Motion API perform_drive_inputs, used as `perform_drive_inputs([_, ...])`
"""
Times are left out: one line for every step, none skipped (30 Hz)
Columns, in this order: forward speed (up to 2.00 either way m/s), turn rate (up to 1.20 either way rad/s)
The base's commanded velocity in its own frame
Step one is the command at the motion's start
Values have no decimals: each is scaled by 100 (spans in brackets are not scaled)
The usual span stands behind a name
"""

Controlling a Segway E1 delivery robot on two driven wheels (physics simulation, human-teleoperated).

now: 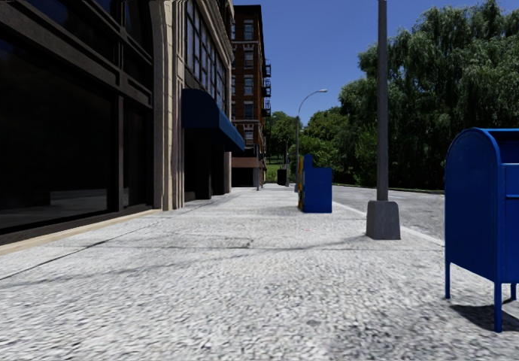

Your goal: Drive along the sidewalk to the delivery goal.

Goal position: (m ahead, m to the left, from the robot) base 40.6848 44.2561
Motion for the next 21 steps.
perform_drive_inputs([200,0])
perform_drive_inputs([200,0])
perform_drive_inputs([200,0])
perform_drive_inputs([200,0])
perform_drive_inputs([200,0])
perform_drive_inputs([200,0])
perform_drive_inputs([200,0])
perform_drive_inputs([200,0])
perform_drive_inputs([200,0])
perform_drive_inputs([200,0])
perform_drive_inputs([200,0])
perform_drive_inputs([200,0])
perform_drive_inputs([200,0])
perform_drive_inputs([200,0])
perform_drive_inputs([200,0])
perform_drive_inputs([200,0])
perform_drive_inputs([200,0])
perform_drive_inputs([200,0])
perform_drive_inputs([200,0])
perform_drive_inputs([200,0])
perform_drive_inputs([200,0])
